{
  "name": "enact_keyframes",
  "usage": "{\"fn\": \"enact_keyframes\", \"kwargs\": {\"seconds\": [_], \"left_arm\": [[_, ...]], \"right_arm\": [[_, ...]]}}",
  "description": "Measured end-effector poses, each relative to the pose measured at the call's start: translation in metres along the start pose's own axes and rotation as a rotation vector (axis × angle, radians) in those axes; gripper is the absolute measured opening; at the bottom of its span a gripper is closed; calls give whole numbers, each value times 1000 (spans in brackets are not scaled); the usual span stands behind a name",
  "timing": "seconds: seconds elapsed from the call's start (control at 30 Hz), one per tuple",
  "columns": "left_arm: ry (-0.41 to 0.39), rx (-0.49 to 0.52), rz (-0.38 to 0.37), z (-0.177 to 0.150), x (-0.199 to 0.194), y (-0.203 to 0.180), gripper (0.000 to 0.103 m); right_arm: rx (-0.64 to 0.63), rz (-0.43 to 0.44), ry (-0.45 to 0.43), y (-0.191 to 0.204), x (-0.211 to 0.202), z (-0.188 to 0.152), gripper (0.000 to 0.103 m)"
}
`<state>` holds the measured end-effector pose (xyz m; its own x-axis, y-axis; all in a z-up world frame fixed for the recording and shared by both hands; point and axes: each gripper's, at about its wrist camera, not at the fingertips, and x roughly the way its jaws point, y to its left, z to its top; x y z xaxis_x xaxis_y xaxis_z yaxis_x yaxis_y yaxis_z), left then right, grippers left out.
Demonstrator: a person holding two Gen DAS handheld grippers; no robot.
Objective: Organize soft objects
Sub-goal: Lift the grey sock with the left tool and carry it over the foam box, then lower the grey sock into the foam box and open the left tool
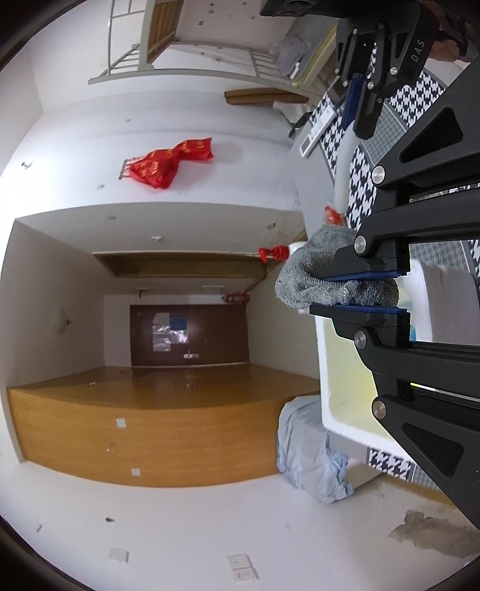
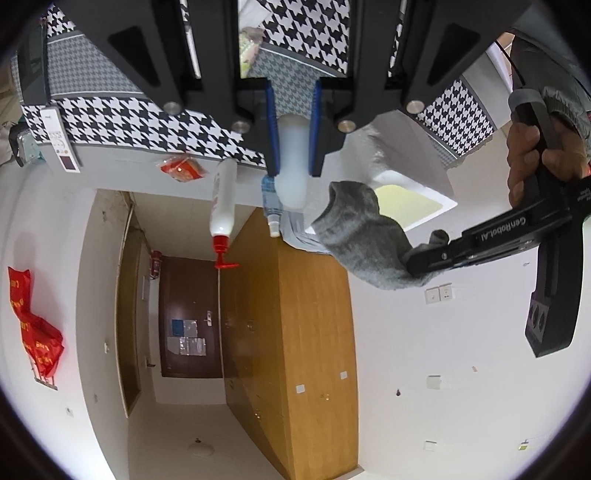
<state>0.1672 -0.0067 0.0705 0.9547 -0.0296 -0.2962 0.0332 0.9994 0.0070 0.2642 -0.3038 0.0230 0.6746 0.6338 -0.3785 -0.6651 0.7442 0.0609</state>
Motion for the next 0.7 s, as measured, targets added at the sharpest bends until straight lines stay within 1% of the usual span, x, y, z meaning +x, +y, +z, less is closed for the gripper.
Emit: {"fn": "enact_keyframes", "kwargs": {"seconds": [0.23,0.37,0.7], "left_arm": [[-16,-10,48,4,-8,16,11],[-5,-15,82,4,-7,24,11],[23,-29,135,-4,-1,45,11]], "right_arm": [[-22,30,-14,12,5,7,18],[-30,47,-22,18,9,11,18],[-59,93,-17,38,27,21,18]]}}
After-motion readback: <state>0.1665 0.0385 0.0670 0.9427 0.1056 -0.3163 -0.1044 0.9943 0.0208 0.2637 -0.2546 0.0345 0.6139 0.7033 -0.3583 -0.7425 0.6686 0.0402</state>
